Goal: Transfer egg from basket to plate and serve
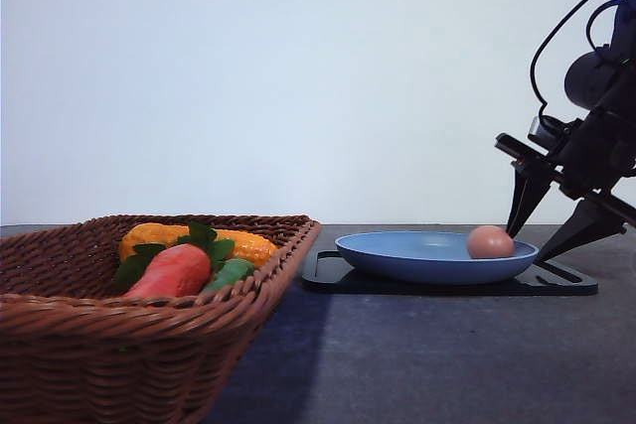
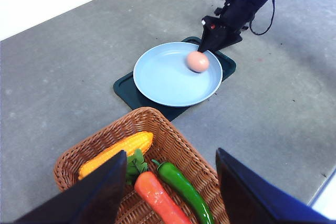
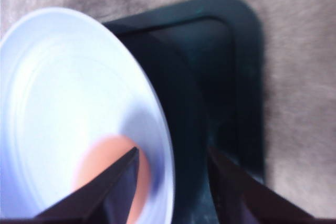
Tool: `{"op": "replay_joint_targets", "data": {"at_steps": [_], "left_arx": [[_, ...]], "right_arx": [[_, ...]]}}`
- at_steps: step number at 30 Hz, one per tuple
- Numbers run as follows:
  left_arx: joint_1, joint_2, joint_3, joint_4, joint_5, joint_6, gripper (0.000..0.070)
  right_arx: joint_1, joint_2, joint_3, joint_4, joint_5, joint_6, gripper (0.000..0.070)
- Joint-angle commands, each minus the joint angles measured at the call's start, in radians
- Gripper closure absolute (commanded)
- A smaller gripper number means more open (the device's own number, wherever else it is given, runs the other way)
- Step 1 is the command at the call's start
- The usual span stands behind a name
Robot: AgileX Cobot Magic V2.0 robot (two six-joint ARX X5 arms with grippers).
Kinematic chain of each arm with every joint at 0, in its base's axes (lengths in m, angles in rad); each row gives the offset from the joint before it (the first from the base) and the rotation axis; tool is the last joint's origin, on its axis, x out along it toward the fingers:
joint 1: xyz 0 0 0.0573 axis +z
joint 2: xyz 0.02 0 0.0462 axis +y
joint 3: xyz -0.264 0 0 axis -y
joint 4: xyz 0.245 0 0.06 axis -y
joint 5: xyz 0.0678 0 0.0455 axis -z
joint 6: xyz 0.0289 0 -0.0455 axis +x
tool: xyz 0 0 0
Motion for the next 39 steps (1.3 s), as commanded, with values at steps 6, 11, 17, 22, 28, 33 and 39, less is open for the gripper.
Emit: {"op": "replay_joint_targets", "data": {"at_steps": [6,11,17,22,28,33,39], "left_arx": [[0.002,0.051,0.018,0.054,-0.076,0.018,0.0361],[0.039,0.114,0.018,0.078,-0.153,0.042,0.0423],[0.122,0.222,0.018,0.062,-0.173,0.109,0.0688],[0.231,0.297,0.017,0.019,-0.173,0.115,0.07],[0.368,0.289,-0.017,0.012,-0.156,0.079,0.07],[0.412,0.189,-0.094,0.091,-0.11,0.046,0.07],[0.412,-0.028,-0.283,0.246,-0.094,-0.003,0.07]], "right_arx": [[-0.031,-0.14,0.023,-0.029,-0.002,0.001,0.0484],[-0.03,-0.287,0.023,-0.13,0.0,-0.066,0.0694],[0.035,-0.476,0.02,-0.293,0.006,-0.15,0.07],[0.136,-0.622,0.019,-0.439,0.135,-0.206,0.07],[0.299,-0.807,-0.024,-0.493,0.413,-0.208,0.07],[0.406,-0.983,-0.145,-0.409,0.539,-0.208,0.07],[0.472,-1.208,-0.384,-0.181,0.587,-0.2,0.07]]}}
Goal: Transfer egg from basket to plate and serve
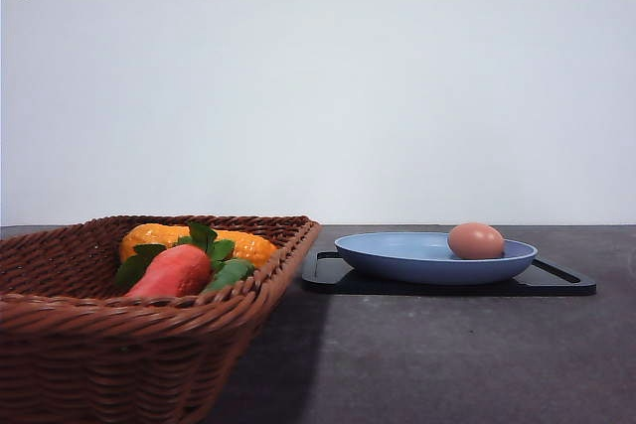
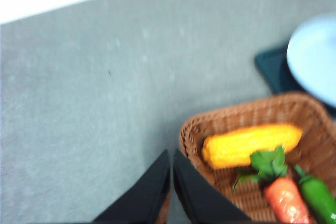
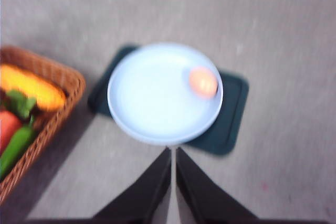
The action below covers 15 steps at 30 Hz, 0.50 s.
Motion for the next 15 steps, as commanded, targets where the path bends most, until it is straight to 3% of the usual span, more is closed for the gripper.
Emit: {"op": "replay_joint_targets", "data": {"at_steps": [1,9,15], "left_arx": [[-0.004,-0.063,-0.056,0.034,0.003,-0.046,0.07],[-0.005,-0.396,-0.228,0.043,0.004,-0.163,0.07],[-0.005,-0.498,-0.229,0.025,0.003,-0.206,0.07]], "right_arx": [[0.012,-0.053,-0.071,0.079,0.013,0.0,0.07],[0.018,-0.294,-0.402,0.347,0.056,0.022,0.07],[0.018,-0.338,-0.456,0.344,0.057,0.06,0.07]]}}
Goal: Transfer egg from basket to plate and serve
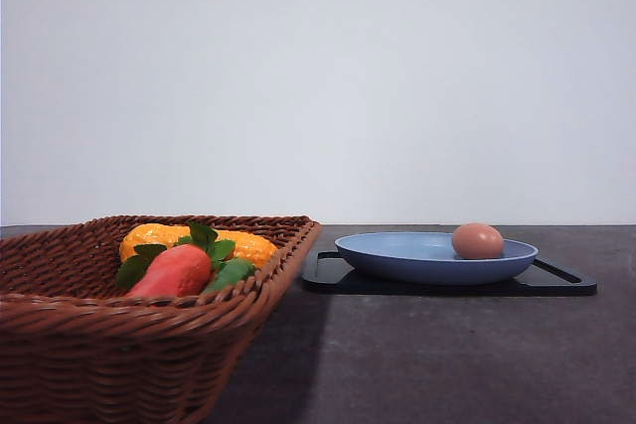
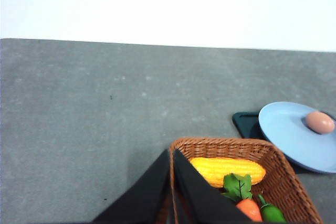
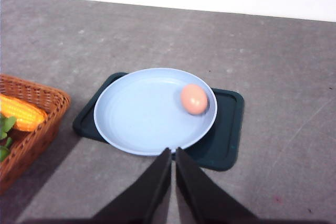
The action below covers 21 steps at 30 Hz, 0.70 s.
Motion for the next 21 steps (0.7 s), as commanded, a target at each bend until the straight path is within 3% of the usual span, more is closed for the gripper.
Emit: {"op": "replay_joint_targets", "data": {"at_steps": [1,18,21], "left_arx": [[-0.005,-0.003,0.009,0.01,0.002,-0.019,0.07],[-0.002,-0.01,0.009,0.012,0.001,-0.012,0.07],[0.021,-0.057,0.009,0.01,0.0,0.124,0.07]], "right_arx": [[0.005,0.0,0.009,0.02,0.004,0.021,0.07],[0.005,0.0,0.011,0.02,0.008,0.021,0.07],[0.005,0.0,0.011,0.02,0.015,0.021,0.07]]}}
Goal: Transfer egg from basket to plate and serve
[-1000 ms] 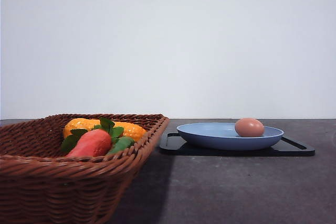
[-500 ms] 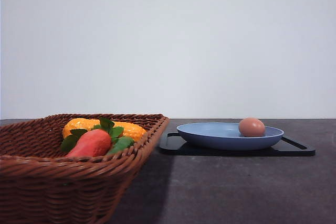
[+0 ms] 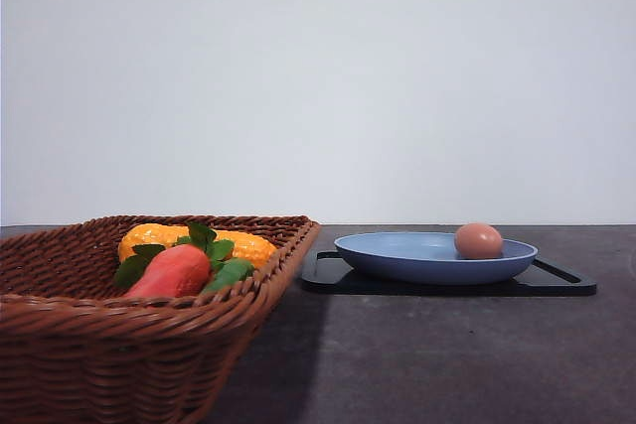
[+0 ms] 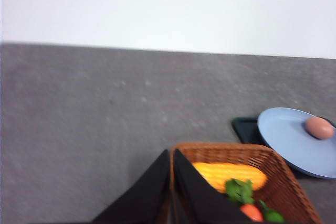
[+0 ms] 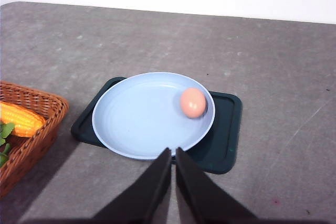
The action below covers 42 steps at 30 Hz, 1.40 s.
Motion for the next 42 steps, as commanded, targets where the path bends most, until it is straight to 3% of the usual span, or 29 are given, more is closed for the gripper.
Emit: {"op": "replay_joint_targets", "data": {"at_steps": [1,10,18,21,42], "left_arx": [[0.021,-0.041,0.009,0.007,-0.001,0.119,0.07],[0.278,-0.252,-0.159,0.162,0.008,0.147,0.07],[0.436,-0.291,-0.415,0.356,0.243,0.14,0.07],[0.461,-0.291,-0.492,0.366,0.296,0.132,0.07],[0.466,-0.291,-0.661,0.354,0.295,0.048,0.07]], "right_arx": [[0.005,0.002,0.01,0.014,0.006,0.013,0.07],[0.005,0.001,0.01,0.014,0.007,0.013,0.07],[0.005,0.001,0.01,0.015,0.007,0.013,0.07],[0.005,0.001,0.01,0.016,0.007,0.013,0.07],[0.005,0.001,0.01,0.017,0.007,0.013,0.07]]}}
